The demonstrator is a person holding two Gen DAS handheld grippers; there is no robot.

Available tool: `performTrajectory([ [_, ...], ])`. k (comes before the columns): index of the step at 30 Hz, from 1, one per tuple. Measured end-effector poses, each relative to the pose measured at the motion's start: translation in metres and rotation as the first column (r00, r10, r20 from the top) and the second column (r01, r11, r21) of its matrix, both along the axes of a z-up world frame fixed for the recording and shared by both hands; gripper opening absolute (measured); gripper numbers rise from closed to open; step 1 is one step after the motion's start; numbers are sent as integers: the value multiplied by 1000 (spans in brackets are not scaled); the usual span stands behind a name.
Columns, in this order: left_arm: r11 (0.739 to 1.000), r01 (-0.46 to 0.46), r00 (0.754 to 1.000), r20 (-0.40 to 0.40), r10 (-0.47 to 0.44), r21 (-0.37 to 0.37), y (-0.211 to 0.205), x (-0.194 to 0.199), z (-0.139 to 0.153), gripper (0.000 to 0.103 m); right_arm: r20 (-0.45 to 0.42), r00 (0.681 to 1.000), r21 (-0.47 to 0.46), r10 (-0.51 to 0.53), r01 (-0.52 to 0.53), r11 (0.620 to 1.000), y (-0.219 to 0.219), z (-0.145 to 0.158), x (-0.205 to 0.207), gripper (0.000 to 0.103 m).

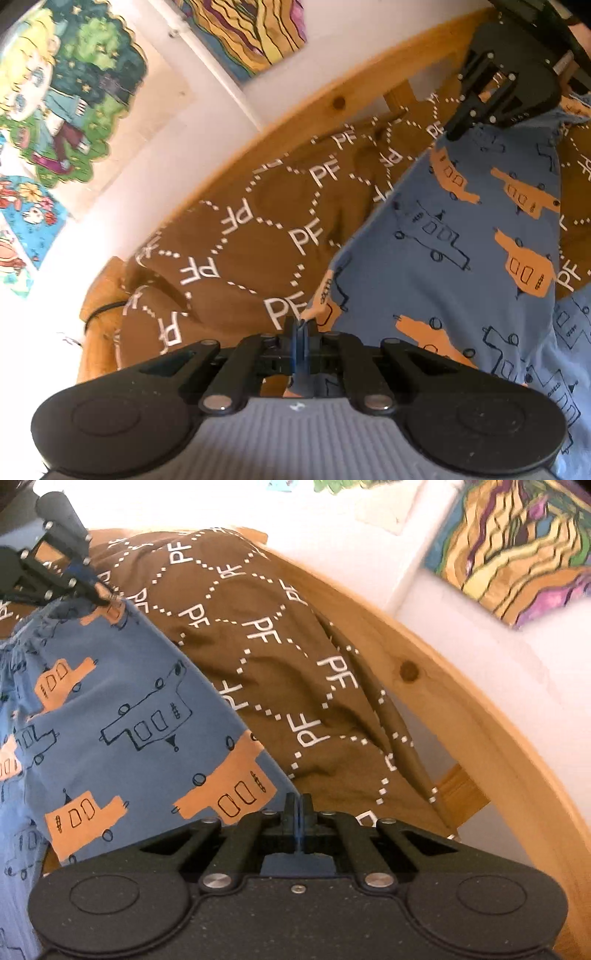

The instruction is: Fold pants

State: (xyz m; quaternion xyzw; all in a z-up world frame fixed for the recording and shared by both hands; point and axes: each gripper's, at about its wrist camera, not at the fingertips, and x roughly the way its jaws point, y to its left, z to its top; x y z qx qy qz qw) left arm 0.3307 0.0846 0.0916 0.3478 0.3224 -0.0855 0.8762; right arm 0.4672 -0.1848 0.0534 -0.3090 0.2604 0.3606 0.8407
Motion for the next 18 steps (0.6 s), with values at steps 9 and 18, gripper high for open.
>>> performTrajectory([
  [9, 992, 126, 982, 142, -126, 10, -3, -50, 4, 4, 138, 990, 54, -9, 2, 999, -32, 13, -103, 0],
  [18, 915, 357, 907, 164, -387, 187, -18, -147, -26, 4, 155, 986, 77, -65, 54, 996, -42, 10, -251, 0],
])
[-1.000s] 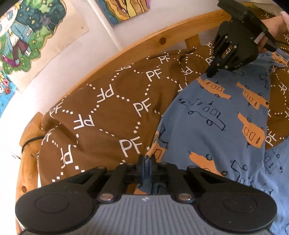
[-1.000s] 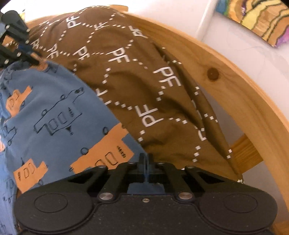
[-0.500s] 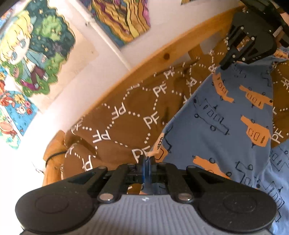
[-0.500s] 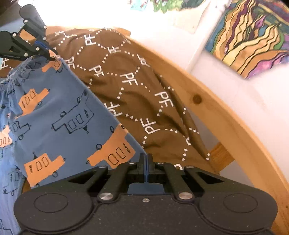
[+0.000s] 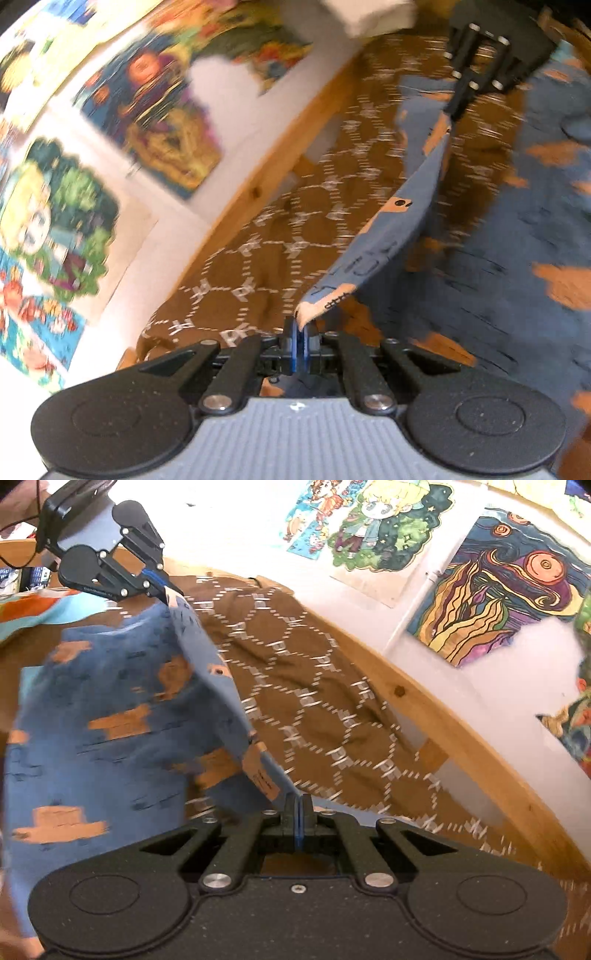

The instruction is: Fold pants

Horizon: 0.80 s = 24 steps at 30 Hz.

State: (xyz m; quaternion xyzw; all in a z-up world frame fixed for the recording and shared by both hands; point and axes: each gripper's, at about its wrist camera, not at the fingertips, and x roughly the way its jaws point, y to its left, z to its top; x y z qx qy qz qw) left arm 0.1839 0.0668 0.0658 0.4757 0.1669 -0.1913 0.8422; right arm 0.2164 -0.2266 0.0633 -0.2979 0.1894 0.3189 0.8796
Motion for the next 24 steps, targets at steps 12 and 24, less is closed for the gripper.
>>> performTrajectory([
  [12, 995, 44, 987, -161, -28, 92, 18, -50, -65, 4, -128, 985, -12, -112, 112, 994, 24, -57, -105, 0],
  [24, 996, 20, 984, -176, -5, 85, 14, -56, -78, 4, -125, 979, 5, -159, 161, 987, 28, -78, -121, 0],
])
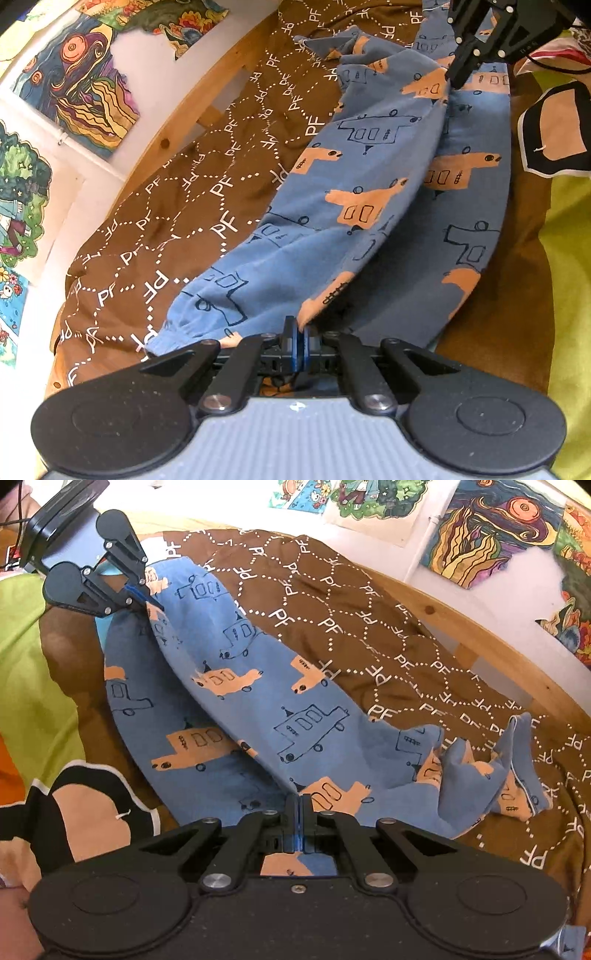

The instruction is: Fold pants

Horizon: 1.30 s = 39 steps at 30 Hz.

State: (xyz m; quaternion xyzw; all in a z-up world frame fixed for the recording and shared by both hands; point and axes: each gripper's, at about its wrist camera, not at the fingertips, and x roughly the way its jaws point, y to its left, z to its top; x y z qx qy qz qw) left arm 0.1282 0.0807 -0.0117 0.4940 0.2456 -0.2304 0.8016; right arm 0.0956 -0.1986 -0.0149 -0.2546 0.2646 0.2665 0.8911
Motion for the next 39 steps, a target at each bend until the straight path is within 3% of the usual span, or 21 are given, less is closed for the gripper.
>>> performTrajectory([
  [10, 1000, 2, 1000, -20, -2, -17, 6, -16, 5, 4, 1, 1000, 2, 18, -18, 1000, 1, 15, -30, 0],
  [16, 1000, -9, 1000, -23, 9, -2, 5, -18, 1, 4, -28, 1000, 13, 11, -11, 1000, 7, 5, -43, 0],
  [19, 1000, -10, 1000, -23, 10, -1, 3, -18, 1, 15, -35, 999, 10, 5, -4, 1000, 8, 0, -42, 0],
  [24, 1000, -12, 1000, -17, 12, -1, 3, -17, 1, 18, -26, 1000, -4, 7, -7, 1000, 10, -4, -41, 16],
  [26, 1000, -13, 1000, -19, 13, 2, 2, -17, 1, 18, -21, 1000, -12, 12, -13, 1000, 10, -6, -41, 16],
  [29, 1000, -9, 1000, -30, 9, 2, 2, -17, 2, 11, -23, 1000, -20, 18, -19, 1000, 12, -8, -39, 13],
  [30, 1000, -7, 1000, -31, 7, 2, 2, -17, 2, 8, -28, 999, -17, 22, -22, 1000, 12, -8, -39, 2],
  [31, 1000, -4, 999, -32, 4, 3, 2, -18, 3, 6, -26, 999, -18, 23, -23, 1000, 13, -8, -40, 0],
  [39, 999, 22, 999, -42, -20, 35, 7, -23, 7, 3, -54, 998, 3, 21, -21, 1000, 11, -3, -44, 0],
])
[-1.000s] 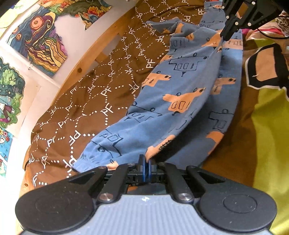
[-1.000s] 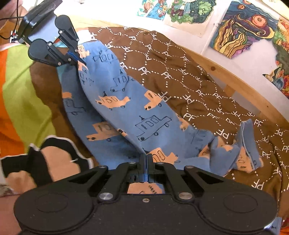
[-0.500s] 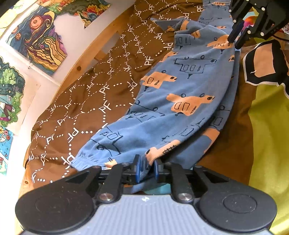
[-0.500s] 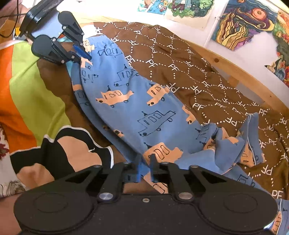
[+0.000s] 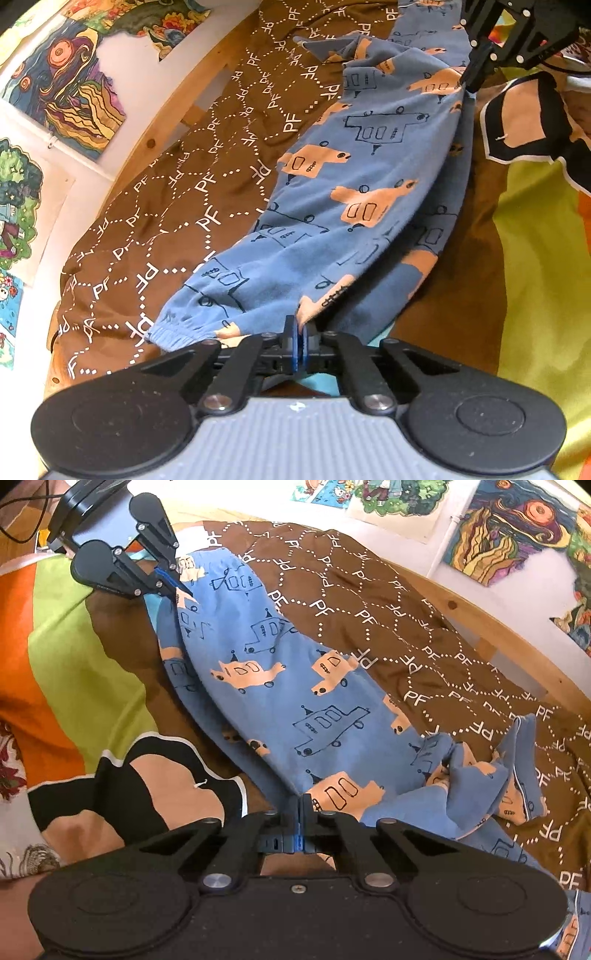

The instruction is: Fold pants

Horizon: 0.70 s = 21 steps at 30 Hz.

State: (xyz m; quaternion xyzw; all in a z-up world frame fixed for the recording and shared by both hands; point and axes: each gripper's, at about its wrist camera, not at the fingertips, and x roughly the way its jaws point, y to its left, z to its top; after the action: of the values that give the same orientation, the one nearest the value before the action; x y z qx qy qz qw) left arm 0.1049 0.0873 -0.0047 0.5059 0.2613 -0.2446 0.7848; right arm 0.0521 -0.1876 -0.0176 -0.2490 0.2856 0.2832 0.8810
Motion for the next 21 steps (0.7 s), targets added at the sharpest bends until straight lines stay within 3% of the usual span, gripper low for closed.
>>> performTrajectory([
  [9, 999, -9, 1000, -23, 10, 48, -3, 4, -4, 4, -17, 999, -48, 48, -49, 998, 4, -4, -4, 0],
  [11, 999, -20, 999, -41, 22, 43, -4, 6, -2, 10, -19, 999, -65, 46, -47, 997, 5, -7, -2, 0],
  [12, 999, -30, 998, -49, 32, 38, -6, 7, 1, 24, -18, 999, -60, 35, -36, 998, 4, -7, -2, 2],
  [13, 999, -38, 998, -51, 40, 26, -8, 7, 4, 49, -16, 1000, -51, 25, -25, 998, 3, -5, -2, 9],
  [14, 999, -46, 997, -58, 46, 1, -10, 6, 8, 64, -12, 1000, -35, 18, -19, 999, -1, -1, -3, 14],
  [15, 997, -64, 996, -73, 60, -47, -12, 5, 15, 83, -9, 1000, -7, 12, -12, 1000, -6, 6, -4, 26],
  [17, 984, -96, 991, -106, 80, -149, -21, 3, 27, 87, 0, 1000, 36, -16, 16, 999, -16, 20, -4, 43],
  [19, 960, -128, 987, -132, 97, -250, -39, 3, 35, 96, 23, 996, 70, -86, 84, 994, -35, 34, -2, 70],
  [21, 933, -138, 987, -129, 100, -332, -61, 5, 37, 103, 37, 982, 95, -184, 180, 979, -54, 44, 2, 86],
])
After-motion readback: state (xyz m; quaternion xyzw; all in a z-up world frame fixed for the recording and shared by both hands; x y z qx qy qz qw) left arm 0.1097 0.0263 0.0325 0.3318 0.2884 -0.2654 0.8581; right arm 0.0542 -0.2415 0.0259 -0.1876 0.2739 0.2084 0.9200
